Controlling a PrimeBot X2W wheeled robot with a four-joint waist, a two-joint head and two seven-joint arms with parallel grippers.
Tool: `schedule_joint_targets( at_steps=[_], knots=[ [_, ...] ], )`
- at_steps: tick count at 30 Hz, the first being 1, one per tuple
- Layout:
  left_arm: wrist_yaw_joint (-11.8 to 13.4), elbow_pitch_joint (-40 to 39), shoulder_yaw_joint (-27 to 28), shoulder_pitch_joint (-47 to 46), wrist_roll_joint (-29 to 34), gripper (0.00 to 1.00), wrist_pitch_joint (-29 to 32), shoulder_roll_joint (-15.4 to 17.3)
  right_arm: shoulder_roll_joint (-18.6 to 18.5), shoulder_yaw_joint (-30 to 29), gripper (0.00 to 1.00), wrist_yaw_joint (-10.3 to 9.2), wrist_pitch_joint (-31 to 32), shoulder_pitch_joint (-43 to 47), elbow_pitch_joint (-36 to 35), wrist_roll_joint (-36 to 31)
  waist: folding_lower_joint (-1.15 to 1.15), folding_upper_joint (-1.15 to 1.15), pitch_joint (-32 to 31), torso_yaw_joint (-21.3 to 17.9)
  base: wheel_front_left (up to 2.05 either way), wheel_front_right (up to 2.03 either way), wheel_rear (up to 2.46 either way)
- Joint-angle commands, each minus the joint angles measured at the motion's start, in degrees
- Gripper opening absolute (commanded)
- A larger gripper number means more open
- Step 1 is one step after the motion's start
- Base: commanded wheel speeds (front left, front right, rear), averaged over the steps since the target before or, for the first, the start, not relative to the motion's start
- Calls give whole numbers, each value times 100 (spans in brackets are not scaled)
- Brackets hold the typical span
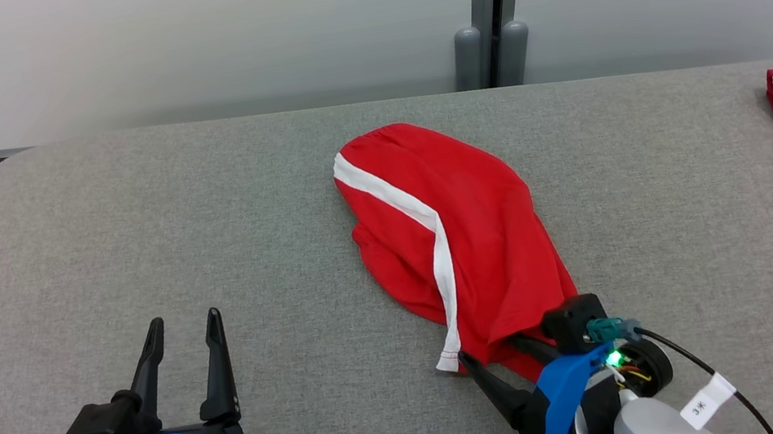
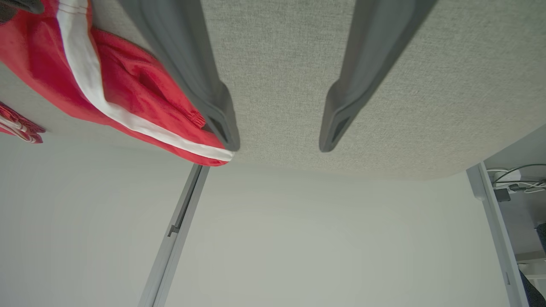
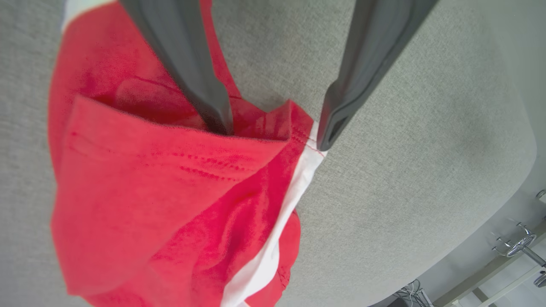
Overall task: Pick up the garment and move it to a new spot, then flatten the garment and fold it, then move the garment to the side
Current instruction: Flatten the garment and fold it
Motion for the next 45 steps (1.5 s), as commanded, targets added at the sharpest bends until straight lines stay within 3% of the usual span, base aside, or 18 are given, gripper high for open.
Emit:
schedule_joint_targets(
  at_steps=[1, 3, 4, 6, 15, 19, 23, 27, 31, 32, 39, 45],
  knots=[
    [-13, 11, 17, -93, 36, 100, -22, 5, -28, 39, 100, 3, -27, -128, 56, -13, -1, 0, 11, 11, 0, 0, 0],
    [-31, 20, 31, -111, 45, 100, -22, -14, -28, 121, 100, 3, -62, -259, 240, -24, -1, 0, 28, 25, 0, 0, 0],
    [-43, 24, 33, -117, 50, 100, -22, -26, -29, 150, 70, 3, -98, -315, 318, -24, -1, 0, 32, 31, 0, 0, 0],
    [-60, 37, 31, -111, 65, 100, -22, -44, -29, 105, 0, 3, -212, -394, 442, -16, -1, 0, 19, 43, 0, 0, 0],
    [-96, 75, 130, 18, 89, 100, -22, -55, -29, -951, 0, 2, -678, -39, 521, -547, -1, 0, -197, -117, 0, 0, 0],
    [-78, 20, 168, 128, 102, 100, -22, -75, -35, -1870, 0, 2, -428, 330, 111, -1386, -1, 0, -295, -269, 0, 0, 0],
    [-70, -49, 218, 203, 89, 100, -22, -84, -179, -2809, 0, 2, 6, 753, -748, -2329, -1, 0, -313, -419, 0, 0, 0],
    [-83, -67, 261, 209, 75, 100, -22, -83, -328, -3297, 0, 2, 282, 874, -1460, -2881, -1, 0, -280, -523, 0, 0, 0],
    [-102, -57, 254, 136, 96, 100, -22, -103, -428, -3449, 0, 2, 230, 605, -1523, -3043, -1, 0, -240, -539, 0, 0, 0],
    [-101, -49, 242, 112, 100, 100, -22, -111, -408, -3443, 100, 2, 225, 572, -1440, -2999, -1, 0, -233, -524, 0, 0, 0],
    [-152, -7, 203, 23, 101, 100, -22, -129, -246, -3338, 100, 2, 259, 615, -1093, -2605, -1, 0, -195, -367, 0, 0, 0],
    [-132, 16, 255, 112, 100, 100, -22, -131, -102, -3829, 100, 2, 126, 1091, -1452, -2435, -1, 0, -218, -339, 0, 0, 0]
  ],
)
